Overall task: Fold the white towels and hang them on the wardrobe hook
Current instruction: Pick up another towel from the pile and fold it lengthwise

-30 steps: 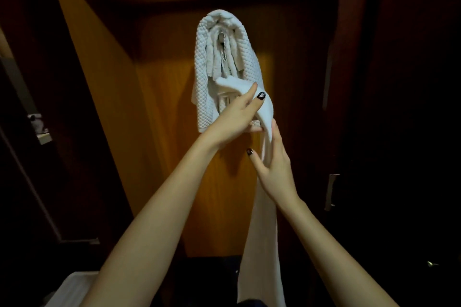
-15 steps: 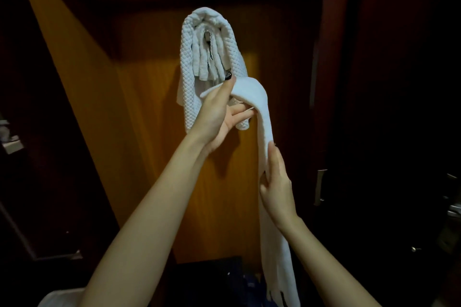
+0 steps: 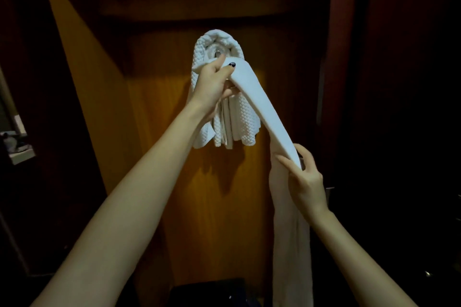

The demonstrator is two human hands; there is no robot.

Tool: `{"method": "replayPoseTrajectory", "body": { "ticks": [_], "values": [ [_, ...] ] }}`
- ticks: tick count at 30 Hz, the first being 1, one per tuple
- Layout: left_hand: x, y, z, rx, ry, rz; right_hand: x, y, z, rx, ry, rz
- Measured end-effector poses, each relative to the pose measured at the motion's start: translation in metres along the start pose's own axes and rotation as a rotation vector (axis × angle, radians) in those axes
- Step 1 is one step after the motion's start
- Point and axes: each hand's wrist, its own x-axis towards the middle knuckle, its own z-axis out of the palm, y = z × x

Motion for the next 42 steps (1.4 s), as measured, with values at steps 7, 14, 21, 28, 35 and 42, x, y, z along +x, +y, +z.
{"method": "replayPoseTrajectory", "body": {
  "ticks": [7,14,21,28,35,42],
  "values": [
    [0.034,0.030,-0.006,-0.149,0.052,0.065,0.041,-0.011,-0.011,0.000,0.093,0.114],
    [0.042,0.035,0.000,-0.225,0.024,0.087,0.042,-0.035,0.011,0.144,0.161,0.274],
    [0.036,0.035,0.004,-0.221,-0.042,0.095,0.023,-0.045,0.046,-0.015,0.085,0.403],
    [0.029,0.034,0.003,-0.224,-0.014,0.069,0.010,-0.058,0.069,0.078,0.061,0.418],
    [0.023,0.034,0.004,-0.196,-0.001,0.049,0.007,-0.069,0.074,0.243,0.044,0.400],
    [0.025,0.036,0.005,-0.080,0.037,0.105,0.012,-0.061,0.074,0.035,0.141,0.457]
  ]
}}
